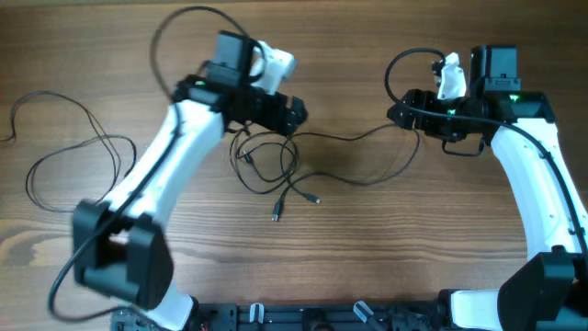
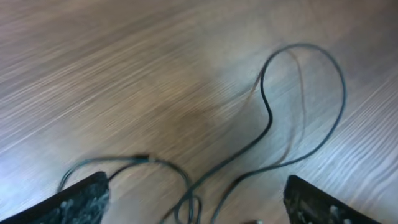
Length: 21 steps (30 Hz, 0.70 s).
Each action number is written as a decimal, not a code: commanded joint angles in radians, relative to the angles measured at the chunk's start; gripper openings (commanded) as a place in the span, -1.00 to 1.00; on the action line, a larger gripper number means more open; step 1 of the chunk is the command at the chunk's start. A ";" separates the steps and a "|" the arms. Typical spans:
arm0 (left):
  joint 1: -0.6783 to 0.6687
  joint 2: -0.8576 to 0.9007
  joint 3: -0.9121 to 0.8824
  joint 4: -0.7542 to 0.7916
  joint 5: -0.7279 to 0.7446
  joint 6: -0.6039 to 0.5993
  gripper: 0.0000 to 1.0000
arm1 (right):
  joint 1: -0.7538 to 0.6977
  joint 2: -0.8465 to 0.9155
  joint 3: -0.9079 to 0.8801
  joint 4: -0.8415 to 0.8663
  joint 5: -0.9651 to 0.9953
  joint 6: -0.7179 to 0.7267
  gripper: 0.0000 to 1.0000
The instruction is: Untangle cables
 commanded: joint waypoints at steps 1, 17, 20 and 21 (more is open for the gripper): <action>-0.045 0.085 -0.006 0.048 0.016 0.047 0.56 | 0.001 -0.015 0.014 -0.003 -0.016 -0.033 0.53; -0.117 0.155 0.005 0.138 -0.223 -0.163 -0.92 | 0.001 -0.015 0.011 -0.018 0.045 -0.036 0.52; -0.117 0.030 0.017 0.151 -0.229 -0.236 -0.92 | 0.001 -0.015 0.010 -0.019 0.049 -0.035 0.52; -0.117 -0.035 0.021 0.156 -0.229 -0.268 -0.92 | 0.001 -0.015 0.010 -0.019 0.050 -0.035 0.52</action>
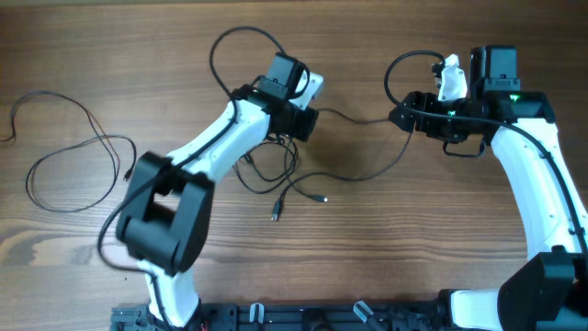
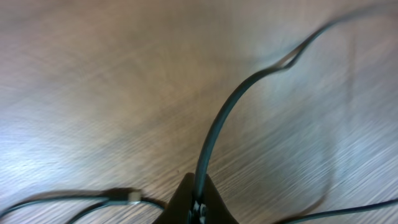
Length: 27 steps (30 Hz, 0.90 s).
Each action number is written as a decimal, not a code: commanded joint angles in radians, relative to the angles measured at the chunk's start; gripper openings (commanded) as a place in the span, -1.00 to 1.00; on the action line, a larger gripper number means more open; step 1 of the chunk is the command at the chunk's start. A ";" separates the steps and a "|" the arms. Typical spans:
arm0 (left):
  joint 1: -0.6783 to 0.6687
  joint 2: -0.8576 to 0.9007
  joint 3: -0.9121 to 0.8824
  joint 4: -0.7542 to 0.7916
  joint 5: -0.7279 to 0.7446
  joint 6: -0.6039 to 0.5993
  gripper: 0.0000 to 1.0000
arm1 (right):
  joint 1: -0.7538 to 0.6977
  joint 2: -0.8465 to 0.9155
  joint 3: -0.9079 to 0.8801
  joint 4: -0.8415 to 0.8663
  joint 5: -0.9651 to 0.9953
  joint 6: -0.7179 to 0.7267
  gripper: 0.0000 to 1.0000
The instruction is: Untangle cables
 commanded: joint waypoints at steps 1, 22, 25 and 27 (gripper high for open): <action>0.005 -0.297 0.023 0.021 -0.045 -0.172 -0.92 | 0.001 -0.015 0.010 -0.004 0.025 -0.020 0.52; 0.541 -1.065 0.032 0.398 -0.042 -0.406 -0.92 | 0.001 -0.015 0.009 -0.028 0.074 -0.017 0.52; 0.688 -1.051 0.077 0.415 -0.042 -0.368 -0.92 | 0.001 -0.015 0.006 -0.039 0.074 -0.017 0.52; 0.786 -1.015 0.112 0.387 -0.040 -0.357 -0.92 | 0.001 -0.015 0.004 -0.042 0.074 -0.017 0.52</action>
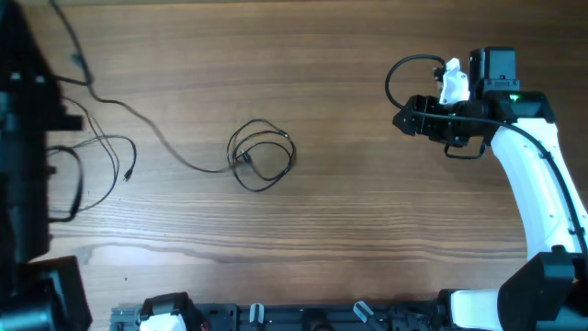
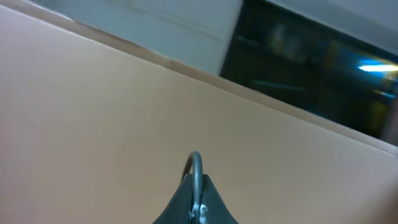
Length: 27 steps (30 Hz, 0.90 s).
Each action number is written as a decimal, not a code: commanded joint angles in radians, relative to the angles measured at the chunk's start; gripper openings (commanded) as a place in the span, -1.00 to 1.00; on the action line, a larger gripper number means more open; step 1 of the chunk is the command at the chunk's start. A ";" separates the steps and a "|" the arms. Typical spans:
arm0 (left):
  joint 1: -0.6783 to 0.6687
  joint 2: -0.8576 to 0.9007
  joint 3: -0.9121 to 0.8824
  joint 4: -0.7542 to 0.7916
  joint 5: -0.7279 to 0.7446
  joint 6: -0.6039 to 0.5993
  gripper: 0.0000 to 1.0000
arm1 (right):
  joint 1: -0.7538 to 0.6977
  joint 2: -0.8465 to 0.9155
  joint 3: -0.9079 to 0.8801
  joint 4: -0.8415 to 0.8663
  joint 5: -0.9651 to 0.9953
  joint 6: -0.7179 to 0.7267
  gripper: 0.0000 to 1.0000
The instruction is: Untangle cables
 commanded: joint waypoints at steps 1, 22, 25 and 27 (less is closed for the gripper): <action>0.175 0.069 0.075 -0.027 0.011 0.020 -0.92 | 0.001 -0.014 0.004 -0.006 0.012 -0.017 0.52; 0.480 0.756 0.127 -0.146 -0.105 -0.047 0.48 | 0.002 -0.013 0.002 -0.044 0.012 -0.009 0.52; 0.479 0.785 0.127 -0.202 -0.116 -0.047 0.99 | 0.002 -0.013 0.002 -0.056 0.013 -0.010 0.52; 0.472 0.789 0.127 -0.230 -0.116 -0.047 1.00 | 0.002 -0.013 0.002 -0.061 0.013 -0.010 0.52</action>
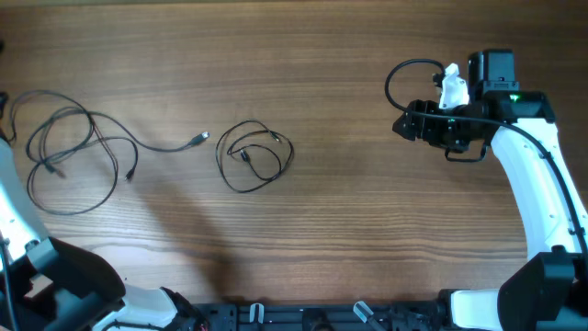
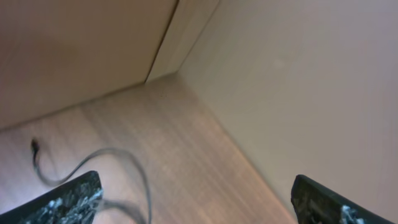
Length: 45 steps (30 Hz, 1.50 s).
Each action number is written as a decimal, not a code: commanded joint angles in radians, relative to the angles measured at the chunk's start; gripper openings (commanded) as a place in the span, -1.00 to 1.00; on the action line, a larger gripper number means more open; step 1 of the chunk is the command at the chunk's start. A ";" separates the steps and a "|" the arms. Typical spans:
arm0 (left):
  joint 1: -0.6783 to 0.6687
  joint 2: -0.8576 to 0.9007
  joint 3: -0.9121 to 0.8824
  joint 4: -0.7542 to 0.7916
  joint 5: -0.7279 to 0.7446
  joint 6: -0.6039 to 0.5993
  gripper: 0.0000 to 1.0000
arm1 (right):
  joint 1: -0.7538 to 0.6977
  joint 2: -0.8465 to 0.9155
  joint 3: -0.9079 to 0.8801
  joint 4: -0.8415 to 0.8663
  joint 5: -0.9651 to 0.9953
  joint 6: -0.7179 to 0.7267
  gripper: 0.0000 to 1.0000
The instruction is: Untangle cables
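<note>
Two thin black cables lie apart on the wooden table [image 1: 367, 239]. A small coil [image 1: 255, 154] sits in the middle. A long loose cable [image 1: 73, 152] is spread at the far left, its plug end [image 1: 197, 138] pointing toward the coil. In the left wrist view my left gripper [image 2: 196, 190] is open, its fingers [image 2: 68, 199] wide apart over the table's corner, with a stretch of cable [image 2: 124, 165] below. In the overhead view only its white arm [image 1: 14, 216] shows. My right gripper [image 1: 404, 122] hovers at the right, with no task cable near it.
A wall [image 2: 298, 81] borders the table's left corner in the left wrist view. The right arm's own black wire loop [image 1: 404, 74] arches behind its wrist. The arm bases stand along the front edge [image 1: 303, 317].
My left gripper was shut on the long cable, held up at the far left. Now it is open and that cable lies on the table at the left. The coil has shifted slightly left.
First my left gripper was open over a tangle in the middle, with a cable running to the right gripper. Then it was shut on a cable there. Later it held that cable at the far left, only a coil left mid-table. Now both cables lie separate.
</note>
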 commanded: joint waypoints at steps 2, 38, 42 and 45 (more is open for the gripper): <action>-0.016 0.005 0.006 -0.042 -0.024 0.006 1.00 | 0.002 -0.013 0.002 -0.005 0.013 -0.013 0.52; -0.921 -0.007 -0.473 -0.297 0.079 -0.601 0.73 | 0.002 -0.013 0.002 0.000 0.013 -0.018 0.55; -0.958 -0.005 -0.558 -0.139 0.031 -0.677 0.67 | 0.002 -0.013 0.002 -0.007 0.013 -0.018 0.55; -0.969 -0.001 -0.567 -0.140 -0.030 -0.690 0.55 | 0.002 -0.013 0.002 -0.007 0.013 -0.018 0.55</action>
